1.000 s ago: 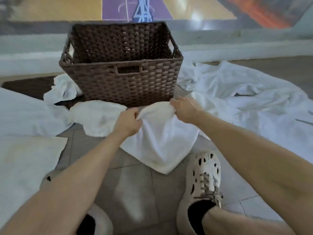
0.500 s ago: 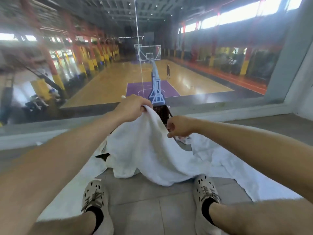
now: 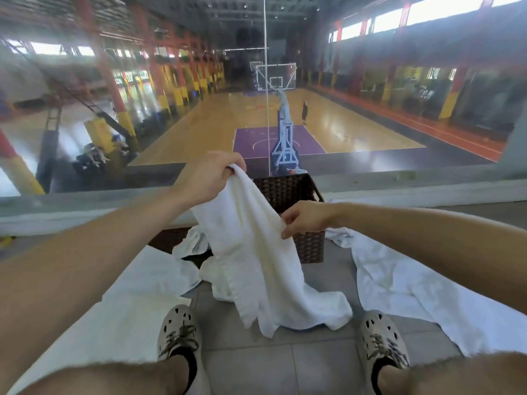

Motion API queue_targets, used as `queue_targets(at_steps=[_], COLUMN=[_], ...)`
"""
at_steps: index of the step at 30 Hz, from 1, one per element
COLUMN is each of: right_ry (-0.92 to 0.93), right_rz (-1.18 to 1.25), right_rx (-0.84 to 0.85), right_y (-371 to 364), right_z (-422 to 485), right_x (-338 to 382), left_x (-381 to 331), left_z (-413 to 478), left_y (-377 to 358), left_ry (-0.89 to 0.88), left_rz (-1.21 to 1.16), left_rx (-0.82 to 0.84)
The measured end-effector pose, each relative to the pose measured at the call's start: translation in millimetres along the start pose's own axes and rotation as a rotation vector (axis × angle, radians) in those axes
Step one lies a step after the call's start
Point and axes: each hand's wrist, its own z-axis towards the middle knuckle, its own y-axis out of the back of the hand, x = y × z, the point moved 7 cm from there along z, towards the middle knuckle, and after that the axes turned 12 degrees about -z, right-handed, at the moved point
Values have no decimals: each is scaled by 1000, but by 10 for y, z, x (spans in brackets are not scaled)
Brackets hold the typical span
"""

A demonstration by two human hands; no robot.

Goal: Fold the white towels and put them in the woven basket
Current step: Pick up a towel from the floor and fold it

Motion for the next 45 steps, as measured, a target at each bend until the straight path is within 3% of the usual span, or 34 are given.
queue_targets(at_steps=[5,10,13,16,18,21,24,28,32,33,37,41,45], right_ry=[-134,-286,-295,-332,-335,-371,-336,-404,-519,-546,-566,-556,-507], right_rz=[-131,-307,-529,-580,-649,-683,-640,-318,-208,-195,-57,413,804], right_rx=[-247,-653,-571,-615,-551,-353,-257,-251,-30,-41,-400,-254,-402], right_y=[-266,362,499,970,1214,915,270,132,-3,2,360,22,44], right_z=[-38,-393,-410,-500,-495,-440,-475,-639,-854,-904,-1033,-977,-906], right_x=[-31,-144,-57,125,227,114,-129,-396,-500,-500,-405,-180,-89], left_x=[219,547,613,602,634,718,764,647,484,473,421,268,-27], left_z=[-232,-639,-752,-781,-797,-816,-820,-767,-767,-772,-802,-923,-996], left_y=[51,-53,-71,-39,-71,-251,-333,-465,-596,-588,-488,-496,-774], left_ry=[51,201,254,303,378,472,487,369,192,171,210,316,361], left_rz=[18,122,206,214,159,15,-116,-28,82,94,189,98,-129], left_rx=[-121,-131,-98,-135,-123,-13,6,2,81,91,143,92,172])
